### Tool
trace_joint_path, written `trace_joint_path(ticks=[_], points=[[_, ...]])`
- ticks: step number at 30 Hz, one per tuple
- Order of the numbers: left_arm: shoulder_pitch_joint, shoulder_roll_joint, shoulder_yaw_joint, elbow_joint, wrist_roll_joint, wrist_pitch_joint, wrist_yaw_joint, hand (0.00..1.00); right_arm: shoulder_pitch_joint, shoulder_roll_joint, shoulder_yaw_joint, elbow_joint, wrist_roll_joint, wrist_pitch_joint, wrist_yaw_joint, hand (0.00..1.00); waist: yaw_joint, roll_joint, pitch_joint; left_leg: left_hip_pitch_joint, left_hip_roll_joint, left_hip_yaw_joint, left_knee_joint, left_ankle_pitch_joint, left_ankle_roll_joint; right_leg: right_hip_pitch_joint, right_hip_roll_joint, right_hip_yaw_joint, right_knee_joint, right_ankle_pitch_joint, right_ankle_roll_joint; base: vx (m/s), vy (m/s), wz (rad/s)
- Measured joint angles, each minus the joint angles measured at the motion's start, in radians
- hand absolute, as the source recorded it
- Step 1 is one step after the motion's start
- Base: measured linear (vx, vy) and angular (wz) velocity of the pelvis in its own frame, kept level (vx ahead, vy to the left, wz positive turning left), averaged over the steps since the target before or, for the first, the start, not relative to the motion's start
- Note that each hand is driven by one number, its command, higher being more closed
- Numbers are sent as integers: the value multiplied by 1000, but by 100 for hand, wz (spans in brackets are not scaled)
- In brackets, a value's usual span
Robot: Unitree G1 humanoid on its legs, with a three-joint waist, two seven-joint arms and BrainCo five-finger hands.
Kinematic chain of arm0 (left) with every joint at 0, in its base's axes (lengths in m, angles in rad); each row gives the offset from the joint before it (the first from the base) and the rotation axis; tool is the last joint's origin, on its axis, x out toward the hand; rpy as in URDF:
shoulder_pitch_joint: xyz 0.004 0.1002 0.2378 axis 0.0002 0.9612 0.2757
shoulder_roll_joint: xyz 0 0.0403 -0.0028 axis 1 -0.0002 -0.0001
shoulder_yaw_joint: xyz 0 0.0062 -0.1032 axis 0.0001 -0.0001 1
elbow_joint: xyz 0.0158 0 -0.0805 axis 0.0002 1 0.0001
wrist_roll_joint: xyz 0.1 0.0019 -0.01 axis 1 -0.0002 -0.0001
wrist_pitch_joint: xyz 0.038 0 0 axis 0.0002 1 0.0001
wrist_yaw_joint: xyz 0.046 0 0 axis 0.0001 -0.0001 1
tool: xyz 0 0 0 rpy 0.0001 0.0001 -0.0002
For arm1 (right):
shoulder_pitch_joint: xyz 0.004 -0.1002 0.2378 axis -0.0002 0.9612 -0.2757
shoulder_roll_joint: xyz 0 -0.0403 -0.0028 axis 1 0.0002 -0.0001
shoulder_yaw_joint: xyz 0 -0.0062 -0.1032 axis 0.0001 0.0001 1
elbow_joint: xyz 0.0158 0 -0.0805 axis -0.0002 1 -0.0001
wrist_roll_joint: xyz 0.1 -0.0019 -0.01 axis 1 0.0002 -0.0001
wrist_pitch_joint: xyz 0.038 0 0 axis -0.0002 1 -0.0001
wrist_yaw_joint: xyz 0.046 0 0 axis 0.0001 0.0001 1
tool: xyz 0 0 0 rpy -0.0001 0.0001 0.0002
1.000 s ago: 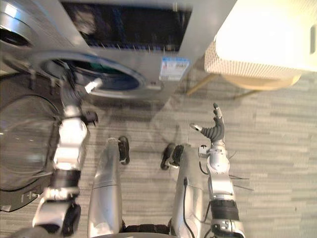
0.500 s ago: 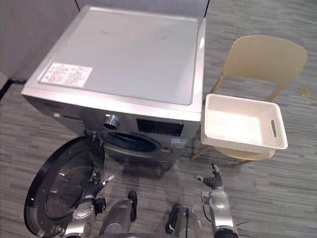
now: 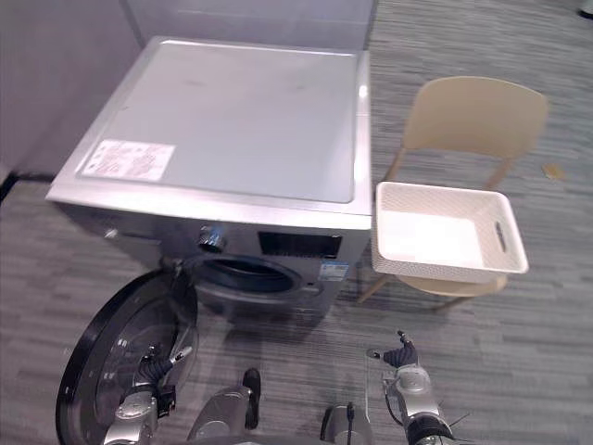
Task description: Pick up the laundry basket with both hands and put the clothes into the washing machine.
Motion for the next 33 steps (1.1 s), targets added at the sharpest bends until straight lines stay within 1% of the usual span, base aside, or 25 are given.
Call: trace_joint_path(ticks=[1,2,3,4,6,7,8,9,10,11,12,13,14,15,18,19,21,22,24,26,27,29,31,32,33], points=[[4,-11,-23,-16,0,-1,0,0,1,-4,0,-3,6,-2,0,0,1,22,10,-3,2,-26,-46,50,-17,-9,12,-28,7,12,-19,-281,-90,72],[7,-14,-30,-19,0,-1,0,0,3,-2,1,-2,9,-1,0,0,1,28,13,3,7,-35,-73,78,-24,-8,18,-47,6,18,-28,-315,-134,71],[18,-14,-38,-28,-1,-1,-1,0,18,8,0,-9,9,-2,0,0,-5,28,12,34,12,-41,-171,130,-54,-8,18,-85,-4,30,-47,-287,-114,75],[36,-17,-47,-47,1,0,-5,0,31,12,-10,-29,9,-2,0,0,-22,17,16,41,12,-16,-173,134,-51,-15,1,-118,-6,29,-71,-328,-120,75],[57,-16,-58,-84,1,2,-7,0,50,22,-11,-37,9,-1,-1,0,-26,-14,13,25,-1,11,-53,95,-17,-35,-33,-125,-8,44,-75,-149,-31,44],[71,-16,-61,-131,1,2,-7,0,77,24,-11,-50,9,0,0,0,-27,-27,18,20,11,13,88,17,-13,-45,-52,-126,-25,67,-73,-128,3,19],[75,-16,-63,-147,2,2,-7,0,94,23,-15,-50,9,0,0,0,-26,-21,14,29,29,10,147,-29,-20,-44,-52,-128,-40,86,-67,-165,78,13],[74,-16,-63,-152,2,2,-7,0,102,25,-18,-50,9,1,0,0,-27,-17,12,37,39,8,169,-54,-23,-45,-53,-128,-48,96,-63,-108,167,3],[69,-16,-64,-166,2,2,-7,0,113,25,-26,-42,8,3,0,0,-37,0,2,81,62,9,180,-104,-33,-44,-53,-135,-72,129,-40,-90,201,6],[69,-17,-65,-186,2,2,-7,0,114,25,-35,-40,8,5,0,0,-51,11,-5,105,61,11,135,-121,-38,-39,-49,-141,-97,151,-26,-64,222,8],[66,-16,-67,-217,2,4,-7,0,117,28,-53,-40,9,5,0,0,-54,19,-12,134,56,13,59,-126,-38,-29,-44,-143,-138,182,-15,-41,176,13],[61,-14,-70,-245,2,5,-7,0,123,28,-62,-40,9,5,0,0,-57,20,-18,148,48,10,8,-125,-39,-18,-37,-151,-173,206,-5,-42,191,31],[42,-5,-91,-313,1,5,-6,0,134,30,-88,-38,9,5,0,0,-67,20,-25,164,30,4,-67,-117,-29,2,-40,-177,-236,247,8,-46,199,59],[19,15,-111,-374,1,4,-7,0,141,35,-103,-20,10,6,0,0,-75,8,-28,166,2,-17,-100,-87,-17,25,-58,-199,-284,279,13,-54,195,64],[-27,50,-91,-506,-13,-29,2,0,146,45,-125,-13,31,3,1,0,-76,5,-35,205,-40,-30,-131,-65,4,86,-85,-218,-339,315,33,-56,165,32],[-30,59,-85,-527,-15,-37,8,0,149,46,-125,-13,32,1,2,0,-77,6,-43,208,-43,-30,-138,-62,6,90,-88,-219,-344,319,37,-60,97,4],[-54,81,-21,-563,-22,-67,46,0,146,46,-127,-11,34,-2,2,0,-77,8,-56,222,-57,-27,-176,-37,8,90,-90,-216,-360,331,34,-66,52,-2],[-65,88,-7,-563,-22,-69,56,0,145,46,-127,-11,35,-2,3,0,-77,8,-56,223,-56,-26,-183,-32,7,89,-89,-216,-363,334,35,-71,8,-6],[-76,106,58,-542,-55,-77,95,0,145,46,-127,-1,38,-1,3,0,-77,5,-56,224,-51,-26,-209,-16,3,80,-79,-213,-378,345,22,-68,-32,-9],[-89,126,94,-486,-71,-77,121,0,143,46,-123,9,40,-1,4,0,-76,-2,-56,228,-44,-20,-224,-12,-2,78,-70,-210,-392,356,23,-42,-47,-13],[-98,150,122,-430,-83,-75,134,0,137,47,-117,19,42,0,5,0,-77,-9,-56,224,-39,-18,-231,-8,-7,71,-64,-208,-397,361,19,-39,-54,-13],[-131,190,149,-344,-101,-65,151,0,135,47,-117,19,50,1,5,0,-76,-26,-51,199,-30,-15,-232,-3,-13,43,-54,-202,-397,369,12,-33,-37,-11],[-189,264,158,-237,-123,-52,148,0,117,52,-114,19,51,5,4,0,-75,-63,-33,150,-16,-10,-232,12,-20,-7,-37,-187,-408,388,-2,-40,-37,-14],[-207,284,158,-205,-127,-50,147,0,108,53,-113,19,51,6,4,0,-74,-74,-26,141,-13,-8,-233,16,-22,-15,-33,-185,-417,394,-3,-44,-44,-16],[-244,320,158,-139,-131,-40,146,0,92,54,-105,18,52,8,3,0,-75,-92,-16,121,-8,-4,-234,23,-25,-31,-24,-181,-430,409,-11,-29,-45,-17]])
